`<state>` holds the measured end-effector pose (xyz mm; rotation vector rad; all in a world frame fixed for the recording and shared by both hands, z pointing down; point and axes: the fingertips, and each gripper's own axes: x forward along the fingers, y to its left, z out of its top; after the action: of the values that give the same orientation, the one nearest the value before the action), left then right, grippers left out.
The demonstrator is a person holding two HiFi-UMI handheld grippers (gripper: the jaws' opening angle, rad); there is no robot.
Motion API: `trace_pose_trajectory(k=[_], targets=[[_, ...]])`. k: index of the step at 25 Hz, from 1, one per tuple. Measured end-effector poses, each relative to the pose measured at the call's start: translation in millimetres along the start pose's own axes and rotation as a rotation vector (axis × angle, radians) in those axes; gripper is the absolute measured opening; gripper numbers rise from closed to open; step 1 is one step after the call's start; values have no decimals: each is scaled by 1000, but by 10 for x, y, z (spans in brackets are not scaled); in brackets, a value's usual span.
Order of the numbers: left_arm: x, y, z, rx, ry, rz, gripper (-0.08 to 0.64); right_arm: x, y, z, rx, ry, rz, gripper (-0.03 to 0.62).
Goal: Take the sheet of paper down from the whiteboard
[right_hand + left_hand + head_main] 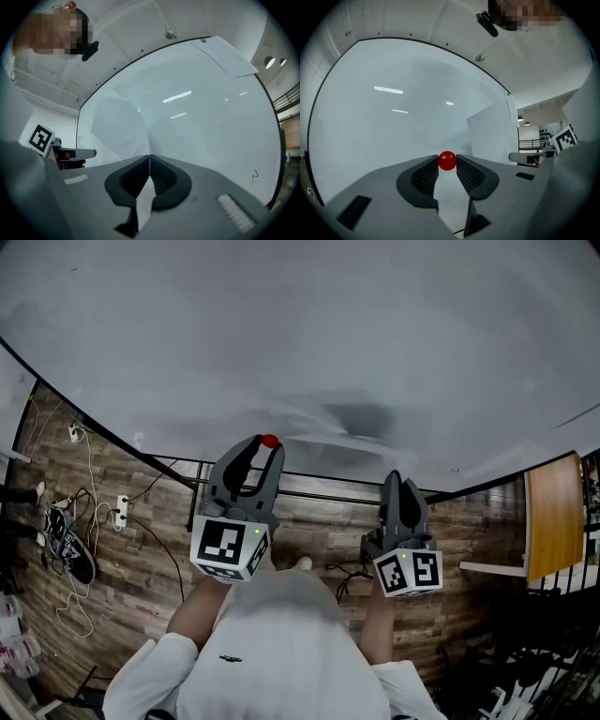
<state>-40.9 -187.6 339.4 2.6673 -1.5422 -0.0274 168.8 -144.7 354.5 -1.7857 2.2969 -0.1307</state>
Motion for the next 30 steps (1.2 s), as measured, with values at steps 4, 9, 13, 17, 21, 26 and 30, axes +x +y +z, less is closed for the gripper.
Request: trace_pose_trajectory(k=[4,9,13,17,21,26,30], targets=[[-84,18,-87,6,20,-14,123,-134,-52,69,-34,-15,-35,9],[-125,19,-214,4,38,-31,123,-252,-141,97,-55,-32,-79,9],[-152,49,-278,13,37,-52,123,-291,-128,30,-56,-29,-97,9],[-174,61,-302,12,42,-62,123,-334,-148,-55,-41,-27,-115,9],[-182,52,-304,15,44,-69,123,-332,-129,-83,-37,-31,-119,9],[-168,56,-361,9,54,-71,123,-301,-123,-88,-60,-31,-133,9],[-163,77,-394,0,59,-72,123,-287,-132,-84,-68,-37,-143,9]])
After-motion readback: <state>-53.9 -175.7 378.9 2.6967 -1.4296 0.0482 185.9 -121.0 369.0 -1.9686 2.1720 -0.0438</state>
